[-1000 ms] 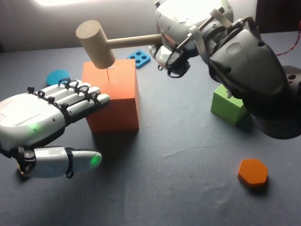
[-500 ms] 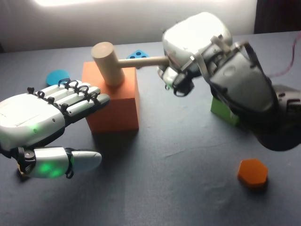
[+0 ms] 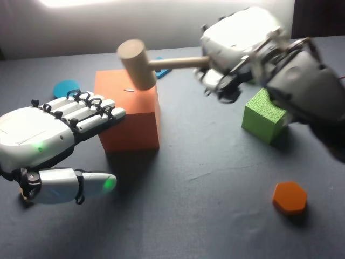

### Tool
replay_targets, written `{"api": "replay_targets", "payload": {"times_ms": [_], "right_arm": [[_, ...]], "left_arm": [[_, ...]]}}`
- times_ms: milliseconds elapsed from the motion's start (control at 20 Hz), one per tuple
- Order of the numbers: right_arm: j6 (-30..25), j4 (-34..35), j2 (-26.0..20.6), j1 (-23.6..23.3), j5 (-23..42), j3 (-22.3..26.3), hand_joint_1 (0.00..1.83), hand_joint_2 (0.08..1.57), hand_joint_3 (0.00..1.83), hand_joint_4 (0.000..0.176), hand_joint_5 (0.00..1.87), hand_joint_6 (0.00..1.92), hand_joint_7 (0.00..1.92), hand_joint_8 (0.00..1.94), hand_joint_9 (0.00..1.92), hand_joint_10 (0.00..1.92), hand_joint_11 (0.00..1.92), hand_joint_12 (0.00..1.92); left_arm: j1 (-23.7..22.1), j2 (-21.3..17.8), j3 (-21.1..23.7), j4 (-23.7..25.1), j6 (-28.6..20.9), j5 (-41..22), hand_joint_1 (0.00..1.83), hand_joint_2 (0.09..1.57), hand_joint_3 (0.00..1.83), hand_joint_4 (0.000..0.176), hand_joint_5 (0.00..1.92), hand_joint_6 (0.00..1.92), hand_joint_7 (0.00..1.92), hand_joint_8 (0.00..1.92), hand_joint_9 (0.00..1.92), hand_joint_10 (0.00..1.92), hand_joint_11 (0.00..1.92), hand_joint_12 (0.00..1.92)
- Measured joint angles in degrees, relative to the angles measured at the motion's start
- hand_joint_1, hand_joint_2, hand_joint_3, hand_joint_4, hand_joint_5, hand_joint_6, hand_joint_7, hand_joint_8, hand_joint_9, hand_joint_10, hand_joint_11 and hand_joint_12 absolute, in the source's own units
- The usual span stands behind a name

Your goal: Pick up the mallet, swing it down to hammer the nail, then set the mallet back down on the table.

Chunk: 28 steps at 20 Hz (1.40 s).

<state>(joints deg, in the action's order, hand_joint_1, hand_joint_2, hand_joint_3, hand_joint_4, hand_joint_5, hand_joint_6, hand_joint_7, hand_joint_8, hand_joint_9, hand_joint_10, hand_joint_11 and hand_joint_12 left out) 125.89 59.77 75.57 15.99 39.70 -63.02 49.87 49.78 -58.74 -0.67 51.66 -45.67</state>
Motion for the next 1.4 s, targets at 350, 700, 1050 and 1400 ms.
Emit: {"api": "replay_targets", "payload": {"times_ms": [350,700,1050,1400], "right_arm": [[-17.35,-22.97,-13.53,2.84,-10.03,8.17,0.48,1.54,0.00,0.000,1.09,1.92,1.49,1.94,1.58,1.92,1.69,1.92],[-34.16,-44.11,-15.58,6.40,-18.53,8.63,0.49,1.53,0.00,0.000,1.10,1.92,1.48,1.94,1.57,1.92,1.69,1.92],[-31.61,-46.27,-7.65,8.74,-18.23,3.63,0.51,1.49,0.00,0.000,1.10,1.92,1.44,1.94,1.54,1.92,1.66,1.92],[-28.39,-46.10,0.92,11.34,-17.29,-3.69,0.58,1.46,0.00,0.000,1.08,1.92,1.39,1.94,1.49,1.92,1.60,1.92]], "left_arm": [[0.00,0.00,0.00,0.15,-0.09,0.11,0.00,1.24,0.00,0.000,0.02,0.00,0.01,0.00,0.00,0.00,0.00,0.00],[-1.77,-1.99,0.00,1.97,-1.29,2.05,0.00,1.25,0.00,0.000,0.04,0.01,0.03,0.01,0.01,0.00,0.00,0.00],[-7.32,-5.88,0.79,6.32,-4.46,5.92,0.00,1.25,0.00,0.000,0.05,0.00,0.03,0.00,0.00,0.00,0.00,0.00],[-17.20,-8.63,2.38,11.50,-5.81,14.43,0.00,1.25,0.00,0.000,0.06,0.01,0.04,0.01,0.01,0.00,0.00,0.00]]}}
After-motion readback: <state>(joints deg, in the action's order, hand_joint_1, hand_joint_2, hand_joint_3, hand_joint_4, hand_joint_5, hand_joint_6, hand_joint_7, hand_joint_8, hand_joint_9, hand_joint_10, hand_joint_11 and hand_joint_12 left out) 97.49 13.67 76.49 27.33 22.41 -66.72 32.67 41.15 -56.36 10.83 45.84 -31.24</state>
